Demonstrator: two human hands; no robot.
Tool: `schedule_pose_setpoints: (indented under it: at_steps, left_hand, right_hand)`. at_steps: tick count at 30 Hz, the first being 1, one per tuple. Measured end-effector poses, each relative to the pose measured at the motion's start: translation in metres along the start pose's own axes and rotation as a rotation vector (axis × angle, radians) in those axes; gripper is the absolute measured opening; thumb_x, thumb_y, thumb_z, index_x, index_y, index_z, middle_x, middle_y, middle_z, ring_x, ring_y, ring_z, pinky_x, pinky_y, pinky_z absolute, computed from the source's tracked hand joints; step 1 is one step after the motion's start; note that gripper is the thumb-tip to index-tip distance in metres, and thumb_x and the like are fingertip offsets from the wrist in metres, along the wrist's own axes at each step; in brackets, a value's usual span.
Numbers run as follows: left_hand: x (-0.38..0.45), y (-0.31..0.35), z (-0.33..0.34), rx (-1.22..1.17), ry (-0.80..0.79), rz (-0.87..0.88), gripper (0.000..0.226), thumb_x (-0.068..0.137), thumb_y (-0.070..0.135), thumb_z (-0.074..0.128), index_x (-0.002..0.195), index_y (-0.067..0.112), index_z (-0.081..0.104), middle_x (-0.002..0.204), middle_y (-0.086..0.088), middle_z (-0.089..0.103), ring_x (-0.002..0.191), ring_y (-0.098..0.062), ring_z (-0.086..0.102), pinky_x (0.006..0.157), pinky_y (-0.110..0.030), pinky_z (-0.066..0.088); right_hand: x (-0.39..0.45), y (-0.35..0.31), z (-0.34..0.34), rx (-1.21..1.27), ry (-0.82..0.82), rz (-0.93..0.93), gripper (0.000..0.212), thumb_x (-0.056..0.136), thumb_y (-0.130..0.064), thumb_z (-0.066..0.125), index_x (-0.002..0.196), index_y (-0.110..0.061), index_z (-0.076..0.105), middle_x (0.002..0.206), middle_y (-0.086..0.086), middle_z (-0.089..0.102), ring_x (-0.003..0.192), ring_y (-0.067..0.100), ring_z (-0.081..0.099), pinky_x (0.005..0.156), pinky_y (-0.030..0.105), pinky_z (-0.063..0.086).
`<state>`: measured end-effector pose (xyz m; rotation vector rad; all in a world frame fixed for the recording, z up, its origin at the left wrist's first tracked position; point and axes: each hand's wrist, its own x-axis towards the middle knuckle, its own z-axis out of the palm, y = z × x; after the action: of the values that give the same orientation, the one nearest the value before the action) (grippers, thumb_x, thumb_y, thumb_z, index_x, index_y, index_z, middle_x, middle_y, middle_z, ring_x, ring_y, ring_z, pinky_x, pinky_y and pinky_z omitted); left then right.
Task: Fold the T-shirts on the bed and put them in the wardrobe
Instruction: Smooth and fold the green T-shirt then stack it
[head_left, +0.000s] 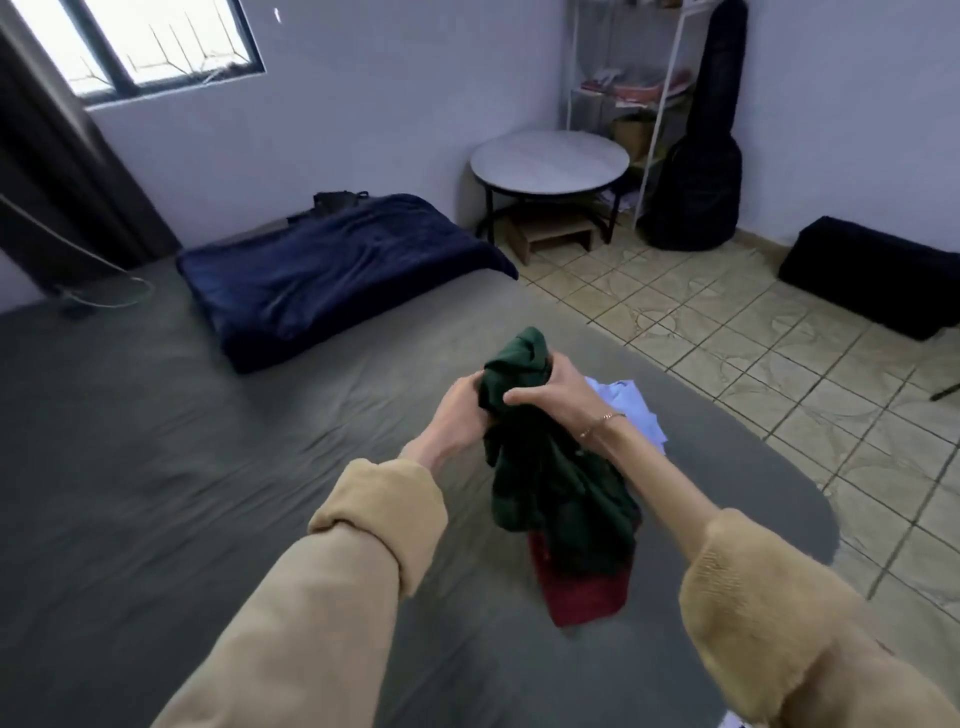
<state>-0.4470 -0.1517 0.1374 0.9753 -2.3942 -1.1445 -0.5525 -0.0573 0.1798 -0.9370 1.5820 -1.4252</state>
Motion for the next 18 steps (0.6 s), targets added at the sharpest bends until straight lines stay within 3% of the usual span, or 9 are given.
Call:
schedule_pose_setpoints:
  at_steps: [2, 7, 10, 12, 15, 18]
  left_hand:
    - [-0.017, -0.008, -0.025, 0.04, 0.01, -0.075, 0.032, 0.083, -0.006, 0.052, 0.114, 0.0, 0.06, 0.114, -0.016, 0.065, 0.101, -0.021, 0.059, 0.073, -0.021, 0.041]
    - [-0.074, -0.045, -0.085, -0.053, -0.014, -0.241, 0.049, 0.082, -0.001, 0.053, 0.128, 0.013, 0.052, 0.117, -0.008, 0.061, 0.106, -0.02, 0.056, 0.085, -0.026, 0.044]
    - [-0.115, -0.069, -0.124, -0.106, -0.018, -0.343, 0.047, 0.081, 0.004, 0.058, 0.125, 0.017, 0.047, 0.117, -0.006, 0.058, 0.109, -0.02, 0.054, 0.088, -0.028, 0.044]
    - [-0.139, -0.084, -0.144, -0.098, -0.033, -0.395, 0.045, 0.082, 0.006, 0.061, 0.122, 0.017, 0.043, 0.117, -0.008, 0.057, 0.11, -0.022, 0.054, 0.092, -0.032, 0.046]
    - [-0.174, -0.099, -0.167, -0.009, -0.083, -0.398, 0.054, 0.08, 0.01, 0.069, 0.129, 0.018, 0.046, 0.118, -0.005, 0.06, 0.108, -0.02, 0.056, 0.093, -0.032, 0.046]
    - [-0.215, -0.111, -0.197, 0.077, -0.054, -0.388, 0.055, 0.072, 0.021, 0.081, 0.122, 0.02, 0.058, 0.109, 0.001, 0.066, 0.102, -0.015, 0.06, 0.089, -0.027, 0.047]
  right_hand:
    - [-0.003, -0.008, 0.023, -0.082, -0.035, -0.037, 0.042, 0.075, 0.015, 0.06, 0.108, -0.007, 0.045, 0.09, 0.003, 0.056, 0.084, 0.014, 0.055, 0.067, 0.011, 0.047]
    - [-0.026, -0.015, 0.084, -0.133, -0.142, -0.107, 0.054, 0.082, 0.017, 0.05, 0.117, -0.013, 0.023, 0.09, 0.007, 0.052, 0.074, 0.009, 0.053, 0.065, 0.008, 0.046]
    - [-0.042, -0.01, 0.131, -0.223, -0.115, -0.176, 0.046, 0.087, 0.013, 0.048, 0.124, -0.005, 0.028, 0.107, 0.017, 0.054, 0.095, 0.021, 0.056, 0.078, 0.01, 0.041]
    - [-0.055, -0.003, 0.161, -0.317, -0.075, -0.161, 0.038, 0.093, 0.003, 0.046, 0.128, 0.0, 0.032, 0.115, 0.02, 0.057, 0.107, 0.03, 0.055, 0.078, 0.017, 0.035]
    - [-0.073, 0.006, 0.2, -0.404, -0.044, -0.094, 0.032, 0.098, -0.011, 0.045, 0.127, 0.001, 0.039, 0.114, 0.024, 0.061, 0.106, 0.037, 0.056, 0.077, 0.03, 0.032]
    - [-0.088, 0.004, 0.233, -0.47, -0.059, -0.064, 0.033, 0.097, -0.023, 0.049, 0.121, 0.0, 0.045, 0.111, 0.022, 0.063, 0.106, 0.036, 0.057, 0.076, 0.03, 0.031]
